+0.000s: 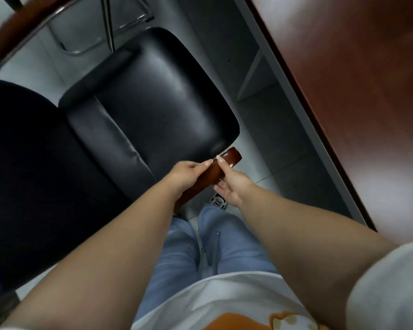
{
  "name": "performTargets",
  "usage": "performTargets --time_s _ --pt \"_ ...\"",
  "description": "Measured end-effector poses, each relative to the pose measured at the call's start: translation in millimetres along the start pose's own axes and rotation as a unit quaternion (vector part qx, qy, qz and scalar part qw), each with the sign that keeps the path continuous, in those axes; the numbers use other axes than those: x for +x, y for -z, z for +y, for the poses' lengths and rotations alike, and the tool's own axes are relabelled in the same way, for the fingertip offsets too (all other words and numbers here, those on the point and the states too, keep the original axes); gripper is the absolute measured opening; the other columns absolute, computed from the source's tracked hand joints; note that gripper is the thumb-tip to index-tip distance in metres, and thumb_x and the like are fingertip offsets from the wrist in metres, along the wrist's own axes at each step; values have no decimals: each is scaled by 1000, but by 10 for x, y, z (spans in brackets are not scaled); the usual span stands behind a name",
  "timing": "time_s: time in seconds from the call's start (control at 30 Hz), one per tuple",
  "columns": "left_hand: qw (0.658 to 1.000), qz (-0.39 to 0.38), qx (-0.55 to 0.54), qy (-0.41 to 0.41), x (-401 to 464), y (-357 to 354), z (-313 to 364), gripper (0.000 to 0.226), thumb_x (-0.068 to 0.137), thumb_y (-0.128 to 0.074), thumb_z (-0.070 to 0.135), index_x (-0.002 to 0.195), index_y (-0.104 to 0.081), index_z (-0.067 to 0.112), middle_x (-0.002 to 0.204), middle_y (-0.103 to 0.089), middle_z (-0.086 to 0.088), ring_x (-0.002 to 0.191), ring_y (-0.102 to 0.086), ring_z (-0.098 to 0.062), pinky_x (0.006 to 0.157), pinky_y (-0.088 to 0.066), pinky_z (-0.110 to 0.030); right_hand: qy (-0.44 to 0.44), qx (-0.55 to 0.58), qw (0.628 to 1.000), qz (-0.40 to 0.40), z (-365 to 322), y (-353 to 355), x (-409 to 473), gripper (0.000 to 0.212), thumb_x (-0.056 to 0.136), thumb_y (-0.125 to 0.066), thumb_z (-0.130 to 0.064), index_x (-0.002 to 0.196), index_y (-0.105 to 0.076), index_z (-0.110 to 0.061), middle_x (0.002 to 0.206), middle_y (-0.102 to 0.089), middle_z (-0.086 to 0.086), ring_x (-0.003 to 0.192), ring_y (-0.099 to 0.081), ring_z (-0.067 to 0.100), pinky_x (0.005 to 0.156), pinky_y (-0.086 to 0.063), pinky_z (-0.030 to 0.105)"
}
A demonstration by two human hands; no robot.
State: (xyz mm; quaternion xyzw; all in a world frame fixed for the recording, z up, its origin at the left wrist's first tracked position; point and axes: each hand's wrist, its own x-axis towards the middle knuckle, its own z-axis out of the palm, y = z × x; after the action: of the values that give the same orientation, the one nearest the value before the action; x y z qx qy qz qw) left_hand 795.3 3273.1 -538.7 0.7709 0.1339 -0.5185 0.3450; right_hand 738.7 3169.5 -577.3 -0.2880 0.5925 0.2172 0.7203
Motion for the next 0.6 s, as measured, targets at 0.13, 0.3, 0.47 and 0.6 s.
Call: performTargets --time_s 0.13,0.3,0.47,0.6 --pt "994 23 -106 15 4 93 -118 44 90 -52 47 116 -62 13 111 -64 -3 93 -58 -14 83 -40 -24 15 -47 998 28 19 43 43 40 84 -66 -38 109 -55 -9 118 -62 12 113 -58 23 99 -46 32" --pt "984 63 -169 -9 -159 330 -183 42 93 -48 44 118 -59 13 110 -63 -2 94 -59 -13 82 -46 -22 102 -168 970 143 -17 15 -48 37 84 -63 -45 78 -53 -10 81 -64 10 90 -66 27 91 -52 40" --pt "959 97 -258 -57 -491 467 -179 35 93 -49 42 112 -61 14 104 -66 -1 93 -63 -12 86 -48 -24 220 -136 949 182 -72 -47 -367 45 84 -63 -42 116 -53 -11 101 -61 12 94 -62 26 93 -50 44" --pt "932 112 -333 -92 -888 585 -340 22 93 -51 38 91 -61 18 86 -64 1 80 -59 -12 82 -46 -23 309 -125 931 150 33 -273 -791 28 86 -65 -32 104 -53 -15 96 -62 9 94 -62 24 92 -50 40"
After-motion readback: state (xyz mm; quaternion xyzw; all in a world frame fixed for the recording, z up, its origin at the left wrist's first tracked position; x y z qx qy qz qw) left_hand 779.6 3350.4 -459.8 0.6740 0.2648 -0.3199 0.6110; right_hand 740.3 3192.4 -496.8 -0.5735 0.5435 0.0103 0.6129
